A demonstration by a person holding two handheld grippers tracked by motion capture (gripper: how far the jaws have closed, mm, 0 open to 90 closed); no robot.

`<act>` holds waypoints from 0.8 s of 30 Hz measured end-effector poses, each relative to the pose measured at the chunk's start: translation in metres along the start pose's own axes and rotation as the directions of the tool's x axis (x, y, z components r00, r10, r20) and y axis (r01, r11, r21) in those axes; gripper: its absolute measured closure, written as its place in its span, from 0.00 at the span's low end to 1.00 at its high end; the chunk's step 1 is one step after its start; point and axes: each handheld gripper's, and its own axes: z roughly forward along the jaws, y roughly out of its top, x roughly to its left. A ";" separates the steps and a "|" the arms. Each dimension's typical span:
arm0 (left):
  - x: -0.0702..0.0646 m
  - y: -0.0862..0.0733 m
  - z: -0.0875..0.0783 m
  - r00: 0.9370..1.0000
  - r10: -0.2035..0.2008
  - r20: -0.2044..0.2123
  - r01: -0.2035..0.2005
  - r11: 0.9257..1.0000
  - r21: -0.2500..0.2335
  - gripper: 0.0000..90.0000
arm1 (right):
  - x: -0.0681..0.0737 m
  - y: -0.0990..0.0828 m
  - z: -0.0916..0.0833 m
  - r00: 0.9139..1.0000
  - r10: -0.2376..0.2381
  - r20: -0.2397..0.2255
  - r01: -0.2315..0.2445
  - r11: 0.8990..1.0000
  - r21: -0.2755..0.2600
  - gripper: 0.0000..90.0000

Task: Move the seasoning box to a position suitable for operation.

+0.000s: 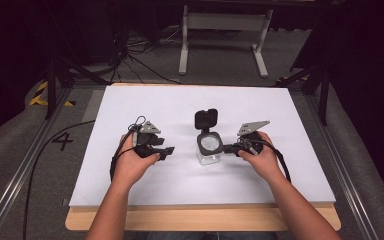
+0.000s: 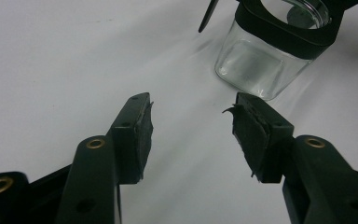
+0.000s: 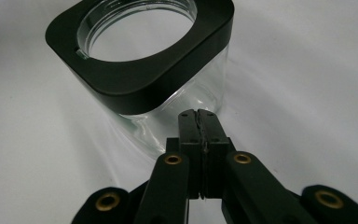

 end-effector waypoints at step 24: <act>-0.001 0.005 0.003 1.000 0.002 0.016 -0.001 1.000 -0.011 0.51 | 0.016 0.001 0.000 0.999 -0.035 -0.029 0.037 0.998 0.055 1.00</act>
